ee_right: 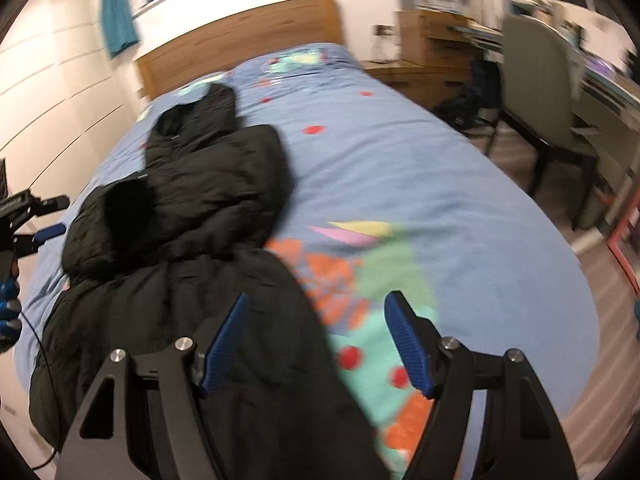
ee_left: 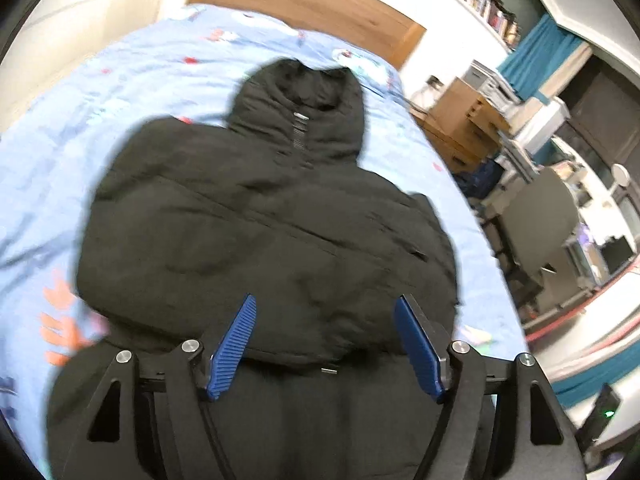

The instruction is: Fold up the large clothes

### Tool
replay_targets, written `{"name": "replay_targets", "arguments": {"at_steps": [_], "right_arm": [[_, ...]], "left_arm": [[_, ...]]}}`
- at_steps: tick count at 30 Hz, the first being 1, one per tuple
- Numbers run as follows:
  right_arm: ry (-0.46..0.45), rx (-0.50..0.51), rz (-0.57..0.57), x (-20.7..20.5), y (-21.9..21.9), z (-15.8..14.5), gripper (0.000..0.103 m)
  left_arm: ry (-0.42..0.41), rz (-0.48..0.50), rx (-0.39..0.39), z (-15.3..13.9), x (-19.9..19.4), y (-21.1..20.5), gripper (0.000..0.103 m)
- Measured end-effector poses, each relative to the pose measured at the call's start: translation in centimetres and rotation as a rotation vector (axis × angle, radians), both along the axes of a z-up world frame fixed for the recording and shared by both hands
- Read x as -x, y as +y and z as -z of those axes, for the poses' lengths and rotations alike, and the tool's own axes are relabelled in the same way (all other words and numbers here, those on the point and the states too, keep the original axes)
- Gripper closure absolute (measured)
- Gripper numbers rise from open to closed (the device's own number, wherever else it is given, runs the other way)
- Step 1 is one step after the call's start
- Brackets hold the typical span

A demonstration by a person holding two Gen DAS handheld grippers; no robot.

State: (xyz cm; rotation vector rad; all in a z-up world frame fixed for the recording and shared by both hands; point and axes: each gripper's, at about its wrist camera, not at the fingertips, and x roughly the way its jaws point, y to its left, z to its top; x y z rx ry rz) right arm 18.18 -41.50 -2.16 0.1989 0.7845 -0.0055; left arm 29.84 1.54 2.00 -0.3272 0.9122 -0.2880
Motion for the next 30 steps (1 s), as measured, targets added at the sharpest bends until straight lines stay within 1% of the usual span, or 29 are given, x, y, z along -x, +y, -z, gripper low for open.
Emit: {"name": "replay_targets", "arguments": {"at_steps": [2, 3, 6, 8, 9, 12, 13, 16, 19, 22, 24, 26, 28, 30], "right_arm": [[-0.006, 0.011, -0.058, -1.2, 2.3, -0.6, 0.034], [-0.013, 0.020, -0.106, -2.4, 4.2, -1.2, 0.034], [-0.029, 0.044, -0.218, -5.3, 8.7, -2.5, 0.034], [-0.041, 0.063, -0.273, -7.1, 11.5, -3.2, 0.034], [-0.053, 0.077, -0.315, -8.5, 13.6, -3.7, 0.034], [-0.076, 0.102, -0.394, -11.3, 17.7, -4.4, 0.034], [-0.085, 0.117, -0.428, -12.6, 19.5, -4.4, 0.034], [-0.089, 0.154, -0.481, -15.3, 23.0, -3.6, 0.034], [-0.070, 0.179, -0.502, -17.4, 24.6, -1.9, 0.034], [-0.031, 0.210, -0.493, -19.0, 24.7, 0.7, 0.034], [0.006, 0.230, -0.485, -19.7, 24.1, 2.5, 0.034], [0.028, 0.227, -0.483, -20.0, 23.3, 3.9, 0.034], [0.040, 0.201, -0.496, -19.7, 22.0, 4.9, 0.034], [0.045, 0.221, -0.482, -19.2, 21.0, 5.1, 0.034]], "left_arm": [[-0.003, -0.044, -0.068, 0.2, -0.4, 2.6, 0.032], [-0.003, -0.060, -0.087, 0.4, -0.6, 3.6, 0.032], [0.003, -0.108, -0.119, 1.1, -1.4, 6.8, 0.032], [0.005, -0.128, -0.130, 1.7, -1.9, 8.0, 0.032], [0.008, -0.137, -0.134, 2.0, -2.3, 8.5, 0.032], [0.014, -0.142, -0.150, 3.0, -3.7, 9.1, 0.032], [0.014, -0.139, -0.158, 3.3, -4.1, 9.1, 0.032], [0.018, -0.118, -0.165, 4.6, -5.6, 8.6, 0.032], [0.016, -0.109, -0.187, 6.0, -6.6, 7.6, 0.032], [0.018, -0.105, -0.216, 7.9, -6.7, 6.8, 0.029], [0.016, -0.095, -0.246, 9.1, -6.4, 6.2, 0.026], [0.016, -0.082, -0.283, 9.9, -6.0, 5.6, 0.023], [0.008, -0.074, -0.312, 9.9, -5.4, 5.1, 0.022], [0.003, -0.070, -0.336, 9.7, -4.9, 4.6, 0.022]]}}
